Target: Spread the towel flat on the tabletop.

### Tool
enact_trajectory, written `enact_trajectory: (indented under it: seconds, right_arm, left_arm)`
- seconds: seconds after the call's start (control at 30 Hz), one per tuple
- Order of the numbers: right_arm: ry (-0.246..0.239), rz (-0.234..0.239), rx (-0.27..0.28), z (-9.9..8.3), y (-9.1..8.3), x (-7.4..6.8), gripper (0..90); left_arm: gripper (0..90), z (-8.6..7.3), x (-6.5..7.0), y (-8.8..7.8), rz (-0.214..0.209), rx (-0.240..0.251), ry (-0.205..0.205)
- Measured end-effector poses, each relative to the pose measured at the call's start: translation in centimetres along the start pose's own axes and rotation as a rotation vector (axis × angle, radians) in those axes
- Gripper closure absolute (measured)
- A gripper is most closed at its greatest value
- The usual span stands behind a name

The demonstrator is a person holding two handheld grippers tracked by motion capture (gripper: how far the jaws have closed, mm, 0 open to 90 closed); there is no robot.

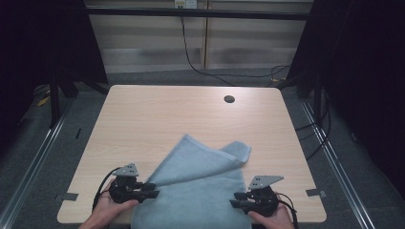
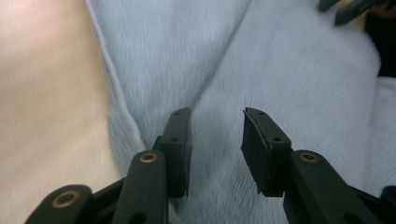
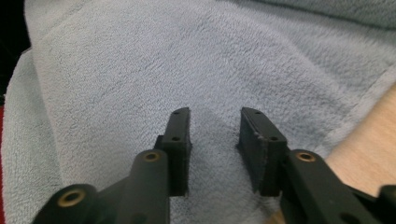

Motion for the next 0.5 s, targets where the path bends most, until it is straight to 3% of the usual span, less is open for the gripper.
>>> enact_trajectory:
  seconds: [0.07, 0.13, 0.2, 0.27, 0.33, 0.37, 0.4, 0.47, 0.5]
  right_arm:
    - [-0.005, -0.032, 0.029, 0.3, -0.2, 0.4, 61.3]
    - [0.013, -0.060, 0.062, 0.9, -0.2, 1.6, 60.8]
    - [0.012, -0.082, 0.054, 1.6, 0.4, 3.1, 61.0]
    - [0.024, -0.097, 0.047, 2.2, 1.3, 4.3, 61.0]
    - [0.020, -0.118, 0.044, 2.7, 2.0, 5.1, 60.7]
    - [0.017, -0.121, 0.046, 2.9, 2.2, 5.4, 60.7]
    - [0.018, -0.117, 0.050, 3.0, 2.3, 5.6, 60.5]
    - [0.022, -0.121, 0.056, 3.1, 2.4, 5.6, 59.5]
    - [0.015, -0.122, 0.048, 3.1, 2.5, 5.6, 59.3]
  left_arm:
    - [60.8, 1.7, -0.2, -0.1, -0.005, 0.057, 0.001]
    - [58.9, 4.0, -0.8, 0.2, 0.018, 0.097, -0.003]
    - [57.3, 6.5, -1.8, 1.1, 0.076, 0.112, -0.003]
    - [54.7, 8.5, -3.3, 2.4, 0.116, 0.136, -0.043]
    - [49.8, 9.7, -4.6, 4.0, 0.105, 0.118, -0.082]
    - [47.6, 10.1, -5.1, 4.9, 0.127, 0.086, -0.103]
    - [44.4, 10.3, -5.4, 5.7, 0.150, 0.077, -0.102]
    - [44.7, 10.2, -5.6, 6.8, 0.158, 0.063, -0.106]
    - [45.5, 10.2, -5.3, 7.1, 0.161, 0.049, -0.085]
Point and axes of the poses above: each handheld gripper's, and its own axes: y roughly forward along the jaws, z roughly out of its top, x roughly to its right, the point moved 1 cm from there along y, roughly forward along the jaws, and after that the axes turned 15 degrees about -y, right-handed, at the moved point
